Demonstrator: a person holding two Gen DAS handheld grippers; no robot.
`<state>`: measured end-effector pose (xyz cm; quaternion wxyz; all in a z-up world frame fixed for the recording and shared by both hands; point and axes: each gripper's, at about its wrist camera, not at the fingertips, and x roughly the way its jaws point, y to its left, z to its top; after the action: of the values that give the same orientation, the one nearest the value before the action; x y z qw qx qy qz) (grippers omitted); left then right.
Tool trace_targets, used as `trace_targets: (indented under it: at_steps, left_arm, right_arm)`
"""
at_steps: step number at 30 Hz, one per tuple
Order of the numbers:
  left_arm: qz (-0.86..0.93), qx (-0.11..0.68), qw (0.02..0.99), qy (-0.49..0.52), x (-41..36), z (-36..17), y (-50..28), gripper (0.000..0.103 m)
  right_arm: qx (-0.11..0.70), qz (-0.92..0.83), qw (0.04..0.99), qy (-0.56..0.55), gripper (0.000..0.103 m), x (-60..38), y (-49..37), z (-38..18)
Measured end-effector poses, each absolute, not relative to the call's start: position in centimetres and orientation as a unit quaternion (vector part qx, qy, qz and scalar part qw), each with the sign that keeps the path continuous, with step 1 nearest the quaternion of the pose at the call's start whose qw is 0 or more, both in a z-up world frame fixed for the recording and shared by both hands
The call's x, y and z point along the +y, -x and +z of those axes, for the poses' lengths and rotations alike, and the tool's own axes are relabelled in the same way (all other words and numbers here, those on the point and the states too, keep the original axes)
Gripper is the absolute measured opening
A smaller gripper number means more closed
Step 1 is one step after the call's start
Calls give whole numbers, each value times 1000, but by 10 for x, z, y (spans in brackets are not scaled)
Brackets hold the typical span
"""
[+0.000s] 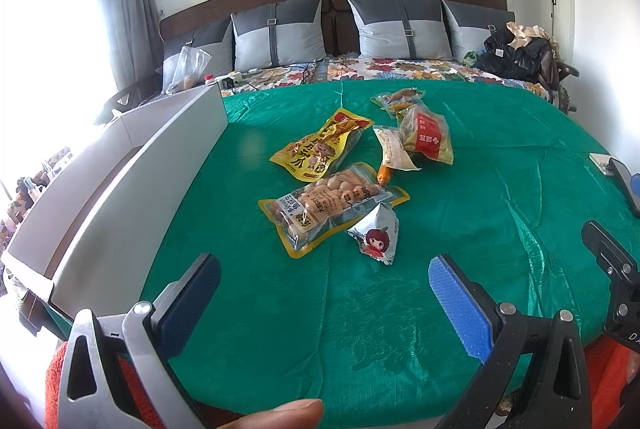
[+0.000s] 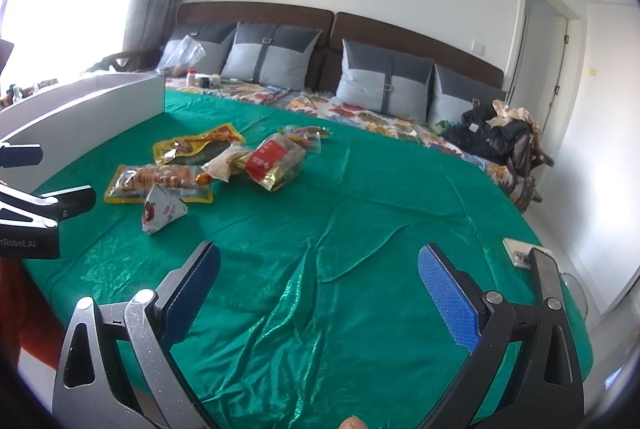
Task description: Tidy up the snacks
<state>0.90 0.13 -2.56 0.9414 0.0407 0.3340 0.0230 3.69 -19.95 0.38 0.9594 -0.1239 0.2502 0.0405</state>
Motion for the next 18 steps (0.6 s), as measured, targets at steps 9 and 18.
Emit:
trace_targets:
  at_steps: [9,18]
  left_arm:
    - [23,334,941,-41,2,-26,-9,103]
    - [24,335,941,-41,3,-26,-10,103]
  right_arm:
    - [250,41,959,124,101,-199,-37,4]
    - [250,40,960,123,101,-199,-37,4]
